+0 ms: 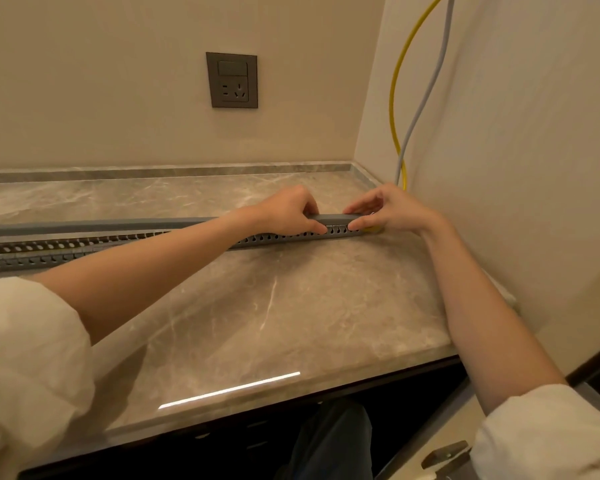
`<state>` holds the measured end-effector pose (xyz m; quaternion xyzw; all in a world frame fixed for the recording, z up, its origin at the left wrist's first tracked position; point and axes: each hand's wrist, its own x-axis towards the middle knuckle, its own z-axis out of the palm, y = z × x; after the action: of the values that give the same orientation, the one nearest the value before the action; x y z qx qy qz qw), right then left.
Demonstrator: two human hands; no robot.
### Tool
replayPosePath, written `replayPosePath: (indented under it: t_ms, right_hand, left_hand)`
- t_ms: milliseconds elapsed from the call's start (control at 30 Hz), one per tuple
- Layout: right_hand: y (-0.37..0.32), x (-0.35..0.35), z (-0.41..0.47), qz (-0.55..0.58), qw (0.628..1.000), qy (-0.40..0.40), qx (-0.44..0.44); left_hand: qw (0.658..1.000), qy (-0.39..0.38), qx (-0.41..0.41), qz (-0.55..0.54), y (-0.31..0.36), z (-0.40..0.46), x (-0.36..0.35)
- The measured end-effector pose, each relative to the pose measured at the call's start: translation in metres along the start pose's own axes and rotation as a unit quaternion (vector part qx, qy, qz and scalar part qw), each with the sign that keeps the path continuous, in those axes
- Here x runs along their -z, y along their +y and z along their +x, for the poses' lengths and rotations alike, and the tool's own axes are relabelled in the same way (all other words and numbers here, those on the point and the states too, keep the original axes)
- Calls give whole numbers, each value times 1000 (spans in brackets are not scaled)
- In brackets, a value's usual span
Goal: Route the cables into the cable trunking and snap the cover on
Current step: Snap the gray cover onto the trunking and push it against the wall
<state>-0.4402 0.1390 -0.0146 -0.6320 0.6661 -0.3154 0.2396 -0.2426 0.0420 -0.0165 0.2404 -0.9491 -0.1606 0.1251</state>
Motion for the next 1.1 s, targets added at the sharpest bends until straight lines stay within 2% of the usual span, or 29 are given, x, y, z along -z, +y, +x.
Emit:
replayPosePath:
  t_ms: [100,233,433,567,767,933,1100]
  right_hand:
    - [1,2,2,-6,1000,-4,-11]
    - [1,3,3,-10,1000,-9,-18]
    - [-3,-1,-4,-53,998,-35,11]
    - [-7,-6,-7,-92,995,-26,33]
    - [-5,-3,-7,-69,997,-22,16]
    - [-6,-3,-8,-65,998,-14,21]
    - [-7,-9,-11,-115,992,14,48]
  left_hand:
    - [1000,17,7,-17,0,-3,-3]
    - [995,51,-31,79,1,-10,-9]
    - [985,93,-78,125,-1,-17,-18]
    - [983,77,-72,153,-2,-15,-17]
    - [982,41,-57,173,-3,-12,-15]
    - [973,90,-82,197,-4,-19,-21]
    - [961,135,-115,210,-4,-21,-26]
